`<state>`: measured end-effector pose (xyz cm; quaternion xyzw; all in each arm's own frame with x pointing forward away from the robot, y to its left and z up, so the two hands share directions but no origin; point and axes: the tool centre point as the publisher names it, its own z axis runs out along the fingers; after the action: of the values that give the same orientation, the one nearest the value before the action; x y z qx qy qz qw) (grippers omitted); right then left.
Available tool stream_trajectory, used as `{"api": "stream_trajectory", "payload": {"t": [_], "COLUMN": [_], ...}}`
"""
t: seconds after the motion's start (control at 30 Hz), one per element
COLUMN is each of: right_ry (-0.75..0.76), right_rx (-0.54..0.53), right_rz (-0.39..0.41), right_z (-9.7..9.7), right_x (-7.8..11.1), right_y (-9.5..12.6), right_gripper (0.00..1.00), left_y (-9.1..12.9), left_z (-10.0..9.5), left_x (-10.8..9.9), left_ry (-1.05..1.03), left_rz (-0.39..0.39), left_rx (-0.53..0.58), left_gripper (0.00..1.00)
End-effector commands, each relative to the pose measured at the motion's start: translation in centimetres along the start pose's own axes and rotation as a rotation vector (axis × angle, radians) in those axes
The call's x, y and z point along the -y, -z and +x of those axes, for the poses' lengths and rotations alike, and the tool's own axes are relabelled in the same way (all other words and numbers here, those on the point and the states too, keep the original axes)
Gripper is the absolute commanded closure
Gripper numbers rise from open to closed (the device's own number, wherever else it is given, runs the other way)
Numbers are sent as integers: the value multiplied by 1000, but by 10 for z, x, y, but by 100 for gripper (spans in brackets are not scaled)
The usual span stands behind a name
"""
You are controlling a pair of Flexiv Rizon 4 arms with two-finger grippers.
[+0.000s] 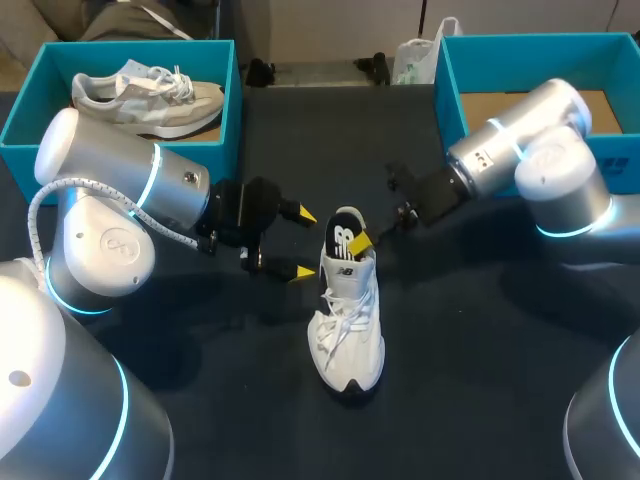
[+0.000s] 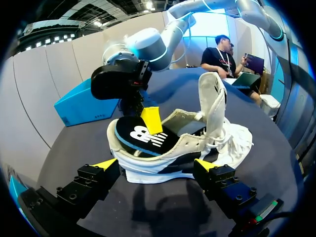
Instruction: Take the shoe out of the shoebox, open the shoe tongue, remove and reinsert the insole, then place the shoe into the shoebox
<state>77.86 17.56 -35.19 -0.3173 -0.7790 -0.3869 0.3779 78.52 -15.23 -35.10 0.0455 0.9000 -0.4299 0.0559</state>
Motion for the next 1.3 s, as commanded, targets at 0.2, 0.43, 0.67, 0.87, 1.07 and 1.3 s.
{"api": "stream_trajectory", "payload": {"t": [0.2, 0.43, 0.67, 0.87, 1.07, 1.3], "right_ry": [-51, -84, -74, -56, -40, -14], "right_rx": [-4, 11, 39, 64, 82, 117], "right_rz": [30, 50, 39, 33, 32, 24], "right_z": [-1, -1, 0, 4, 10, 17], "right_x": [13, 26, 20, 13, 7, -3], "right_y": [-6, -13, -10, -6, -6, 0], "right_gripper": [100, 100, 95, 76, 70, 65], "left_y": [0, 0, 0, 0, 0, 0], "left_z": [0, 0, 0, 0, 0, 0], "left_x": [1, 1, 1, 1, 1, 1], "left_ry": [0, 0, 0, 0, 0, 0], "left_rz": [-3, -3, -3, -3, -3, -3], "left_rx": [-1, -1, -1, -1, -1, -1], "left_gripper": [0, 0, 0, 0, 0, 0]}}
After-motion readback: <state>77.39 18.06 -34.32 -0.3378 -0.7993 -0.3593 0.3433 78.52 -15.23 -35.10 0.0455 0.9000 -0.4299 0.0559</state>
